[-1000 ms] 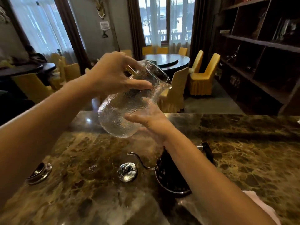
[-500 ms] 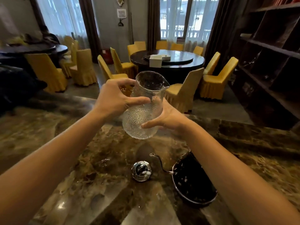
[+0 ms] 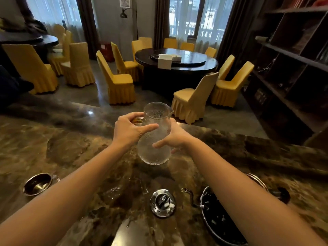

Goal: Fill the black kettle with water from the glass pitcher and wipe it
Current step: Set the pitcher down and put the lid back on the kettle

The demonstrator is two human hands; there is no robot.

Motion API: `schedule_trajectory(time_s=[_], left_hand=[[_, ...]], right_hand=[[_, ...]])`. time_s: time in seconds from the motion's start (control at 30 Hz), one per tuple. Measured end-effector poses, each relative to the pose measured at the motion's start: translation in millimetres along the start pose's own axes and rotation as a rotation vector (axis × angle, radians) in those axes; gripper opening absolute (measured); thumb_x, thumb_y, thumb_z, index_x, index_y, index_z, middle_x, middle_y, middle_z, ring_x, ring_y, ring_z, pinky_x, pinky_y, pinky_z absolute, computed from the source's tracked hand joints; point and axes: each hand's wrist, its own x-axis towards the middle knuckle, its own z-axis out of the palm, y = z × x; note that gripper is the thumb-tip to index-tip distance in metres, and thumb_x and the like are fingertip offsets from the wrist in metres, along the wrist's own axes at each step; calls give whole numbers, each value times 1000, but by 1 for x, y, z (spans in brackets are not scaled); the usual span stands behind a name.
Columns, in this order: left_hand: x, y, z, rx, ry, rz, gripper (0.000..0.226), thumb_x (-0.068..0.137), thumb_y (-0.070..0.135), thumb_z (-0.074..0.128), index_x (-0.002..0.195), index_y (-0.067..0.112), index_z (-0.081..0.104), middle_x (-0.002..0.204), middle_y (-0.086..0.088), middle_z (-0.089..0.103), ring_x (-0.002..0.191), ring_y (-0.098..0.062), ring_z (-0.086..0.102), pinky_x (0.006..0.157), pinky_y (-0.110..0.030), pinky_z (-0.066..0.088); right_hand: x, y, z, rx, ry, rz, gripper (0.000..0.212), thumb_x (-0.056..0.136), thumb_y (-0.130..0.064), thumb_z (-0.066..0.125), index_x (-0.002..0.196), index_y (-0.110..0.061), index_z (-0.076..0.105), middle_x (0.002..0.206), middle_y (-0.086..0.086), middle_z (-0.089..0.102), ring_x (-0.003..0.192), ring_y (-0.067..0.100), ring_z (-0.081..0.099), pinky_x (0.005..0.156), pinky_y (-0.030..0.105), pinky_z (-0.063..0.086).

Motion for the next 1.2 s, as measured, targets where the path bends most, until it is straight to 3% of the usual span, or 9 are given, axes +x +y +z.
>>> schedule_trajectory(time_s=[0.3, 0.53, 0.63, 0.73, 0.83, 0.93, 1.0, 1.1, 1.2], left_hand=[[15, -27, 28, -5, -103, 31, 69, 47, 57, 87, 107, 27, 73, 97, 7, 75, 84, 0, 68, 80, -24, 56], [21, -32, 33, 25, -136, 55, 65, 52, 59, 85, 105, 24, 73, 97, 4, 74, 89, -11, 70, 87, -36, 58], [15, -29, 31, 108, -154, 77, 72, 57, 65, 79, 114, 21, 72, 103, 1, 71, 93, -15, 67, 89, -38, 56], [7, -24, 27, 249, -92, 120, 76, 62, 70, 75, 122, 24, 68, 118, -7, 58, 115, -24, 51, 99, -38, 45], [-13, -10, 21, 288, 70, 234, 56, 76, 50, 78, 121, 19, 64, 118, -10, 50, 117, -29, 44, 98, -34, 38], [-45, 2, 18, 266, 4, 407, 32, 83, 28, 75, 109, 13, 65, 107, -3, 52, 101, -23, 54, 88, -29, 44], [-69, -1, 17, 293, -108, 440, 27, 82, 19, 75, 106, 12, 65, 103, 1, 53, 90, -16, 55, 81, -22, 43], [-108, -20, 12, 377, -238, 356, 33, 80, 15, 75, 111, 9, 64, 103, -1, 53, 93, -17, 54, 82, -20, 38], [-153, -49, 6, 501, -310, 174, 47, 78, 21, 78, 121, 8, 63, 115, -8, 56, 107, -23, 55, 94, -30, 44]], right_hand=[[19, 25, 13, 92, 79, 133, 136, 66, -17, 90, 154, -35, -12, 165, 2, 14, 143, 36, 32, 92, 55, 54], [18, 36, 16, 172, 171, 85, 126, 66, -15, 90, 156, -37, 4, 164, 4, 22, 147, 32, 28, 107, 57, 42], [5, 38, 15, 207, 232, -15, 107, 71, -11, 86, 154, -30, 21, 159, 4, 31, 144, 25, 33, 107, 51, 45], [-18, 32, 7, 229, 309, -68, 81, 79, -11, 79, 148, -24, 37, 147, 9, 45, 130, 23, 46, 103, 45, 49], [-48, 17, -5, 306, 380, -102, 60, 85, -12, 72, 140, -17, 47, 130, 7, 55, 110, 19, 57, 93, 45, 56], [-93, 0, -9, 359, 459, -282, 32, 88, -9, 69, 119, -10, 61, 106, 4, 65, 96, 21, 67, 74, 41, 63], [-130, -6, -4, 385, 401, -407, 20, 89, -6, 67, 109, -8, 66, 97, 7, 69, 84, 24, 71, 62, 33, 61], [-175, 8, 14, 383, 92, -462, 15, 91, -5, 66, 105, -8, 69, 91, 13, 73, 75, 29, 71, 60, 37, 59], [-184, 48, 49, 1, -67, -398, 17, 91, -16, 65, 106, -18, 71, 93, -1, 74, 79, 13, 70, 74, 30, 58]])
